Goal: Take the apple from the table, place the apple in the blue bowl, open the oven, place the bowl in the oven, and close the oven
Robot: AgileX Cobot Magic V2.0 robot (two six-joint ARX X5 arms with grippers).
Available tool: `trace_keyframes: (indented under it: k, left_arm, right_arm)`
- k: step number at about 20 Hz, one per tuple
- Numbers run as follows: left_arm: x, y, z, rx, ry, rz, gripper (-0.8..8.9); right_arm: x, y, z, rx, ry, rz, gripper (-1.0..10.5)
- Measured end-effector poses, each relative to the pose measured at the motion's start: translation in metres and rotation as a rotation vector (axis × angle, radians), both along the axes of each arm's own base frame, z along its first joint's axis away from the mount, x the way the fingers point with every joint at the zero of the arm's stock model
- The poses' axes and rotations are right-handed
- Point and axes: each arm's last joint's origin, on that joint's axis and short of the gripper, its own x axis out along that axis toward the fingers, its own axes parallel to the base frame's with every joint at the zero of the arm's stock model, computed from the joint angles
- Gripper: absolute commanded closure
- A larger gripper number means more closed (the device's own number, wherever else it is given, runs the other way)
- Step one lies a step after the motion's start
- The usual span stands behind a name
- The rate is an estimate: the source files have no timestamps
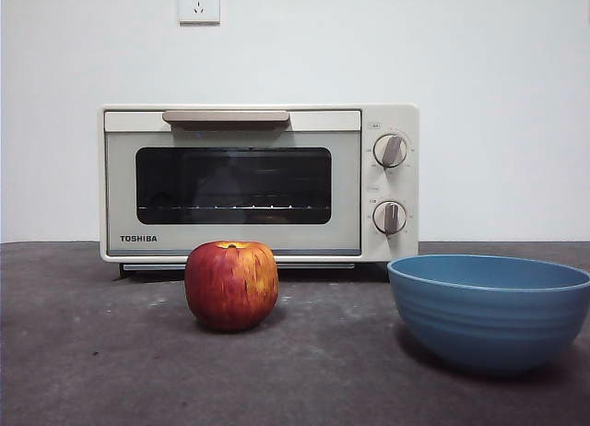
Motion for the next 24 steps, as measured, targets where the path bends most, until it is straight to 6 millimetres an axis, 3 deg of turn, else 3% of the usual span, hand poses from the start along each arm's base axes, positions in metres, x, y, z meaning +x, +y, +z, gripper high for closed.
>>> trace_keyframes:
  k: [6, 12, 16, 19, 20, 23, 24]
  left_arm:
    - [0.002, -0.003, 0.033, 0.045, 0.119, -0.147, 8.06]
    - [0.007, -0.009, 0.049, 0.072, 0.188, -0.303, 8.06]
    - [0.007, -0.013, 0.057, 0.098, 0.225, -0.374, 8.06]
    - [0.007, -0.015, 0.062, 0.131, 0.234, -0.418, 8.06]
    - [0.007, -0.015, 0.063, 0.135, 0.230, -0.419, 8.06]
    - [0.006, -0.015, 0.063, 0.136, 0.233, -0.421, 8.06]
    - [0.006, -0.015, 0.063, 0.137, 0.232, -0.421, 8.06]
  right_arm:
    - [0.012, 0.008, 0.036, -0.034, 0.107, 0.221, 9.4]
    - [0.022, 0.020, 0.064, -0.119, 0.211, 0.416, 9.4]
    - [0.023, 0.031, 0.074, -0.193, 0.275, 0.538, 9.4]
    - [0.025, 0.042, 0.071, -0.242, 0.320, 0.641, 9.4]
    - [0.025, 0.045, 0.070, -0.251, 0.323, 0.663, 9.2]
    - [0.026, 0.051, 0.071, -0.255, 0.303, 0.694, 5.2]
    - [0.028, 0.052, 0.072, -0.248, 0.294, 0.693, 4.4]
